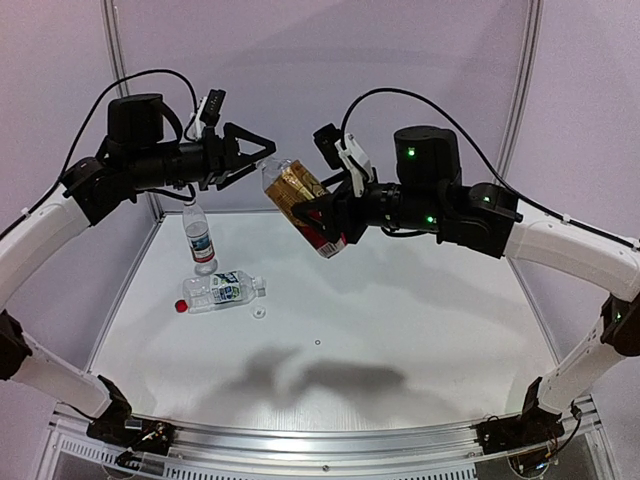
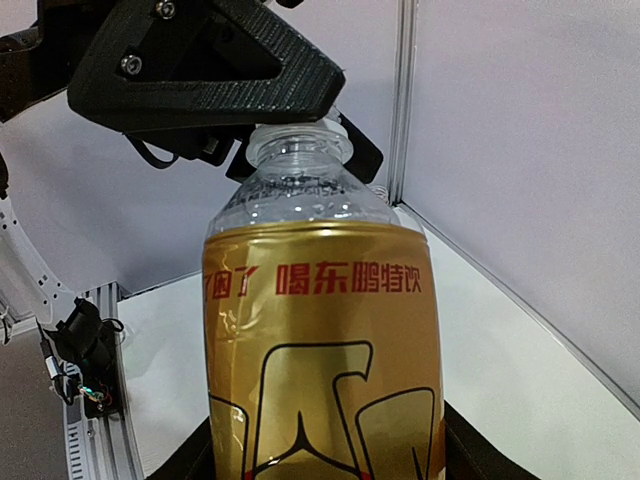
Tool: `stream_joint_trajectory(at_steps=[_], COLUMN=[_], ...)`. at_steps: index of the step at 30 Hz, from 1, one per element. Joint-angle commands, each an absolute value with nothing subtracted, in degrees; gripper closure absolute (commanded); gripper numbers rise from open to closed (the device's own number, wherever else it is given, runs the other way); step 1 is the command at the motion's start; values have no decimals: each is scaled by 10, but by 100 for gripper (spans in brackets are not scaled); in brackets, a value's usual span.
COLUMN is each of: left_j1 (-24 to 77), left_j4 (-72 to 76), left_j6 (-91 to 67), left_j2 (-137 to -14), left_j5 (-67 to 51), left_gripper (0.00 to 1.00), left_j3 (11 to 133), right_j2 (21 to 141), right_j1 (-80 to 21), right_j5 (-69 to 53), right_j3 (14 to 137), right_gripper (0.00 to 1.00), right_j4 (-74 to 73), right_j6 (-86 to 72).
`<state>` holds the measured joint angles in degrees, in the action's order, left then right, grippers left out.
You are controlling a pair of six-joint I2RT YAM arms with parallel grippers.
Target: Unscrew the bottle caps
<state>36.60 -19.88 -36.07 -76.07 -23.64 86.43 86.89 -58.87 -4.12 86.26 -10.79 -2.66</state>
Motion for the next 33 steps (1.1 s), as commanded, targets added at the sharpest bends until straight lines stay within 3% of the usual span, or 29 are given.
stream_joint_trajectory(at_steps=[1,3,5,8,13,18,29,33], left_j1=[378,382,384,385,383,376,330,297], left_j4=[-196,-191,-191,-192,-215,-267,-398,-424], left_j6=[-362,-363,-366,-368,-355,-335,-253,-236], left_j2=[-779,-784,-789,-791,-780,-768,-703,-655], left_j5=[-256,-260,-259,-256,-218,-159,99,233], left_gripper=[35,48,68,82,85,85,86,92], left_j3=[892,894,897,900,903,912,887,858], right_j2=[853,853,853,854,859,852,803,801], right_j1=[-593,-593,-593,-593,-594,-593,-593,-594], right_j5=[-46,-46,-46,-39,-6,12,55,66], right_j3=[853,853,852,850,854,842,775,771], right_gripper=[38,38,38,31,1,1,1,1], right_j4=[-97,-97,-98,-99,-117,-135,-157,-174], right_j6=[-31,-31,-32,-36,-46,-45,-47,-45])
